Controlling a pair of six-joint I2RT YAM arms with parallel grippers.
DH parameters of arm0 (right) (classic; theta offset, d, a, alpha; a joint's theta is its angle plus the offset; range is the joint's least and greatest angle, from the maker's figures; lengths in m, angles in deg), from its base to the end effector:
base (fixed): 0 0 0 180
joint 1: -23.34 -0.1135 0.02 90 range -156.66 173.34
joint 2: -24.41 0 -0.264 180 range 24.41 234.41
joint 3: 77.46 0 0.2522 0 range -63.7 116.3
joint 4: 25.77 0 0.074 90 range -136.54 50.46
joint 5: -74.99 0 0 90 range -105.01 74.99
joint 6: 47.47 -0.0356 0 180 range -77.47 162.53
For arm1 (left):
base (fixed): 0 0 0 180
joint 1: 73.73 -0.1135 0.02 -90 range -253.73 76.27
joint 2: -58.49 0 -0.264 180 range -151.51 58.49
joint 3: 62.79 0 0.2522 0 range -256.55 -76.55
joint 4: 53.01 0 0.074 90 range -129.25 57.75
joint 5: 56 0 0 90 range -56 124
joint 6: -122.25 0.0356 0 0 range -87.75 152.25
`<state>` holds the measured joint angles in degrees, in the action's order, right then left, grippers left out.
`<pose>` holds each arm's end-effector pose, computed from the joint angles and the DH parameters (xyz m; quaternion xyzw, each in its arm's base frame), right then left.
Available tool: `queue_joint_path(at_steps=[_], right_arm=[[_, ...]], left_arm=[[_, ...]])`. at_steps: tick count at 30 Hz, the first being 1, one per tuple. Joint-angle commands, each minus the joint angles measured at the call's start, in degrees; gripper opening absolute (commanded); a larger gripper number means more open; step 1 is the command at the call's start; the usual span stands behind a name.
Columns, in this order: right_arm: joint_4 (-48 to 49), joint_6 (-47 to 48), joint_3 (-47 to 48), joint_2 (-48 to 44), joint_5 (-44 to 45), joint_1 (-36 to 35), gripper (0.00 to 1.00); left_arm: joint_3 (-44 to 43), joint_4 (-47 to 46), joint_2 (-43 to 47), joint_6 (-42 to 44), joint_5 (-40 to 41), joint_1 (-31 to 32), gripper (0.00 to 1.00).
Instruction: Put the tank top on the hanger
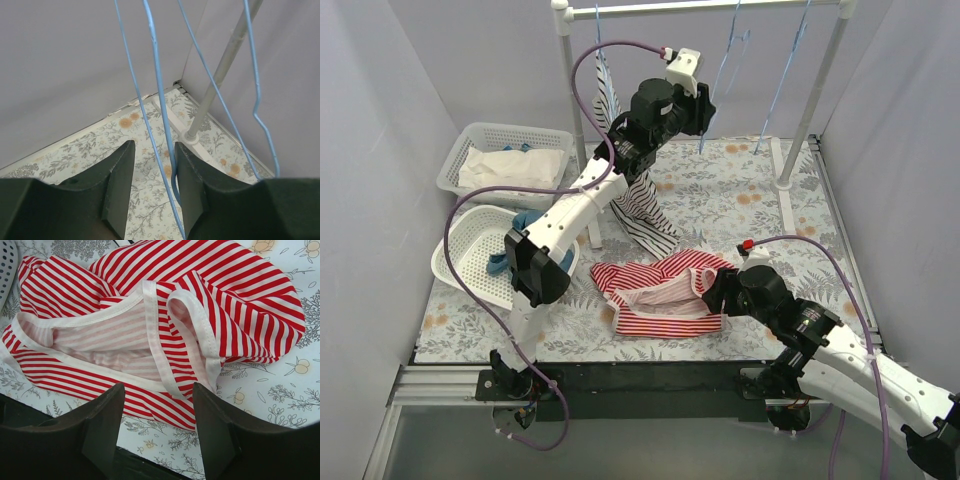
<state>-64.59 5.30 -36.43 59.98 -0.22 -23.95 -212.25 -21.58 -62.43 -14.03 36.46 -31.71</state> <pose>0.1063 0.1018 0.2314 -0.0157 0.8750 0.2325 0.4244 0.3625 -0.3246 0.4550 -0.0417 0.7235 -0.4687 0.5051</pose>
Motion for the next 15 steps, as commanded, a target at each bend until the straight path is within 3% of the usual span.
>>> queue_joint_path(at_steps=[1, 15], right_arm=[[2.6, 0.6, 0.0, -0.9, 0.2, -0.1, 0.65], [3.3, 0.6, -0.6, -1.2, 0.4, -0.1, 0.65]], left_arm=[[-1.9, -0.7, -0.3, 1.7, 2.3, 0.2, 0.36], [-0.5, -4.2, -0.7, 4.7, 6.2, 2.2, 0.18]])
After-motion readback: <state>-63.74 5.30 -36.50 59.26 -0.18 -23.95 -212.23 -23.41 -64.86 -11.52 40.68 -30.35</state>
